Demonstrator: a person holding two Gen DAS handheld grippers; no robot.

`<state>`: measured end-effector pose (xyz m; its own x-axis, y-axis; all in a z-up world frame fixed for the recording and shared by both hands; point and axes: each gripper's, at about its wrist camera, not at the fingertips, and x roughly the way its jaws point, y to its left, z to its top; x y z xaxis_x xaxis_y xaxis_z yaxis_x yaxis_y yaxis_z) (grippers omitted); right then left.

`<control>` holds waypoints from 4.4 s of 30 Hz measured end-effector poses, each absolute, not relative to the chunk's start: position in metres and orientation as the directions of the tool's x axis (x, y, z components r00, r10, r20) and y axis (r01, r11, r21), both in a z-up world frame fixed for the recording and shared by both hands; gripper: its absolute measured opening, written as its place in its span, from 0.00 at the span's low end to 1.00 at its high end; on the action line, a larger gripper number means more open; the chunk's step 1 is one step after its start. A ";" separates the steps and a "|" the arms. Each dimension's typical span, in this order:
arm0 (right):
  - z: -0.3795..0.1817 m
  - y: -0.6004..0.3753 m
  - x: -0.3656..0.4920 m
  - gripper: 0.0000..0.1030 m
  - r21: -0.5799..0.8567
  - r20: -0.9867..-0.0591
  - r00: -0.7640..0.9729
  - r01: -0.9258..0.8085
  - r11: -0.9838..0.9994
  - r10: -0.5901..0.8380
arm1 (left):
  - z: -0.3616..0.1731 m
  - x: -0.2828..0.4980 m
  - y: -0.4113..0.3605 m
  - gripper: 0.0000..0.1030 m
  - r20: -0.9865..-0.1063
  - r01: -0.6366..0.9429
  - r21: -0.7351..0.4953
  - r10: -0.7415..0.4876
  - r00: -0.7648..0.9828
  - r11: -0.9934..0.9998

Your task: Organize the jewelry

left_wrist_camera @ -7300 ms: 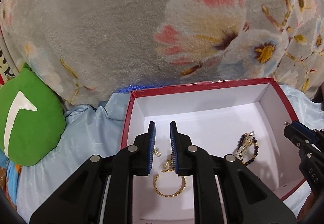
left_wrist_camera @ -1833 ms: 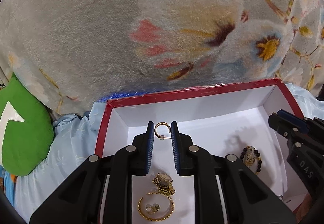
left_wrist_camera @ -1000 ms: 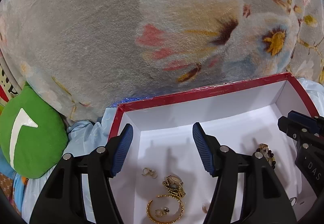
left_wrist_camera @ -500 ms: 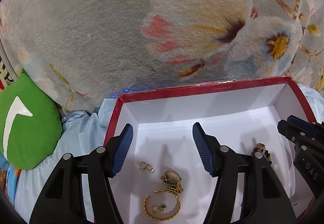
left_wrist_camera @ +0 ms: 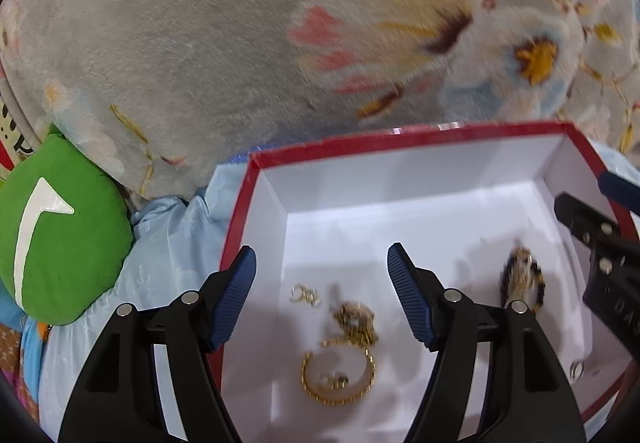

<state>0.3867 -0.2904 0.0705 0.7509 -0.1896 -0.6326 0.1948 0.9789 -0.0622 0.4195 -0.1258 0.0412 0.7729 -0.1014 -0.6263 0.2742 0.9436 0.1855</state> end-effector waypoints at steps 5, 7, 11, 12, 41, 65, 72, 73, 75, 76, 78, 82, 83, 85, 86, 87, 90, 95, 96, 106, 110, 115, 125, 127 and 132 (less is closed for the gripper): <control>0.050 -0.290 0.376 0.59 -0.082 -0.678 0.706 0.206 0.975 -0.206 | 0.022 0.404 -0.123 0.68 -0.649 0.281 0.190 -0.094 0.755 0.941; 0.043 -0.294 0.370 0.59 -0.062 -0.698 0.688 0.220 0.973 -0.200 | 0.012 0.405 -0.122 0.69 -0.680 0.283 0.188 -0.083 0.728 0.941; 0.032 -0.297 0.353 0.59 -0.046 -0.726 0.661 0.231 0.972 -0.191 | 0.008 0.394 -0.111 0.69 -0.706 0.287 0.110 -0.129 0.697 0.952; 0.031 -0.297 0.346 0.58 -0.045 -0.728 0.658 0.234 0.971 -0.193 | 0.004 0.390 -0.109 0.69 -0.719 0.290 0.100 -0.132 0.682 0.952; 0.025 -0.269 0.225 0.61 -0.017 -0.751 0.634 0.264 0.964 -0.187 | 0.005 0.272 -0.074 0.68 -0.746 0.325 0.040 -0.188 0.639 0.945; 0.019 -0.257 0.215 0.81 -0.005 -0.639 0.734 0.296 0.955 -0.231 | 0.002 0.265 -0.082 0.95 -0.685 0.289 0.034 -0.188 0.703 0.957; 0.030 -0.257 0.210 0.81 0.010 -0.628 0.744 0.299 0.954 -0.227 | 0.016 0.257 -0.080 0.95 -0.647 0.228 0.096 -0.114 0.754 0.969; 0.032 -0.256 0.208 0.81 0.009 -0.624 0.747 0.302 0.953 -0.230 | 0.017 0.256 -0.079 0.95 -0.646 0.223 0.096 -0.110 0.755 0.970; 0.035 -0.256 0.206 0.81 0.010 -0.623 0.747 0.303 0.953 -0.231 | 0.019 0.256 -0.078 0.95 -0.649 0.219 0.091 -0.109 0.753 0.971; 0.036 -0.256 0.205 0.81 0.011 -0.623 0.747 0.303 0.953 -0.231 | 0.019 0.256 -0.078 0.95 -0.651 0.221 0.090 -0.110 0.751 0.971; 0.036 -0.257 0.204 0.81 0.013 -0.626 0.745 0.302 0.953 -0.228 | 0.019 0.256 -0.079 0.95 -0.653 0.221 0.094 -0.107 0.749 0.971; 0.033 -0.257 0.204 0.81 0.010 -0.634 0.740 0.300 0.954 -0.226 | 0.019 0.254 -0.079 0.95 -0.658 0.225 0.090 -0.112 0.745 0.970; 0.032 -0.256 0.204 0.81 0.010 -0.636 0.738 0.299 0.954 -0.225 | 0.018 0.254 -0.079 0.95 -0.660 0.225 0.091 -0.110 0.743 0.970; 0.029 -0.256 0.204 0.81 0.010 -0.641 0.735 0.297 0.955 -0.222 | 0.016 0.254 -0.080 0.95 -0.665 0.221 0.096 -0.103 0.740 0.970; 0.029 -0.255 0.205 0.81 0.008 -0.642 0.733 0.296 0.955 -0.222 | 0.014 0.253 -0.081 0.95 -0.669 0.218 0.100 -0.097 0.737 0.971; 0.027 -0.255 0.205 0.81 0.007 -0.644 0.732 0.296 0.955 -0.222 | 0.013 0.254 -0.081 0.95 -0.673 0.216 0.099 -0.094 0.733 0.971; 0.026 -0.253 0.204 0.81 -0.003 -0.641 0.732 0.298 0.955 -0.230 | 0.010 0.255 -0.080 0.95 -0.685 0.214 0.087 -0.097 0.722 0.973; 0.027 -0.252 0.204 0.81 -0.003 -0.640 0.733 0.298 0.955 -0.230 | 0.007 0.256 -0.080 0.95 -0.689 0.206 0.089 -0.089 0.720 0.975; 0.027 -0.252 0.204 0.81 -0.003 -0.640 0.733 0.298 0.955 -0.231 | 0.007 0.257 -0.080 0.95 -0.690 0.207 0.084 -0.093 0.717 0.975; 0.027 -0.252 0.204 0.82 -0.004 -0.639 0.733 0.298 0.955 -0.231 | 0.006 0.256 -0.079 0.95 -0.689 0.207 0.081 -0.095 0.718 0.975; 0.027 -0.252 0.204 0.82 -0.004 -0.639 0.734 0.298 0.955 -0.231 | 0.006 0.256 -0.080 0.95 -0.689 0.214 0.079 -0.102 0.717 0.974; 0.026 -0.252 0.204 0.83 -0.004 -0.639 0.733 0.298 0.955 -0.231 | 0.006 0.256 -0.079 0.95 -0.685 0.219 0.075 -0.109 0.720 0.973; 0.027 -0.251 0.204 0.84 -0.005 -0.637 0.735 0.298 0.955 -0.232 | 0.005 0.255 -0.079 0.95 -0.673 0.213 0.079 -0.105 0.732 0.974; 0.027 -0.251 0.204 0.84 -0.005 -0.637 0.735 0.298 0.955 -0.233 | 0.004 0.256 -0.080 0.95 -0.678 0.214 0.077 -0.106 0.728 0.974; 0.029 -0.251 0.205 0.84 -0.006 -0.634 0.737 0.298 0.955 -0.234 | 0.005 0.255 -0.080 0.95 -0.676 0.215 0.078 -0.107 0.729 0.974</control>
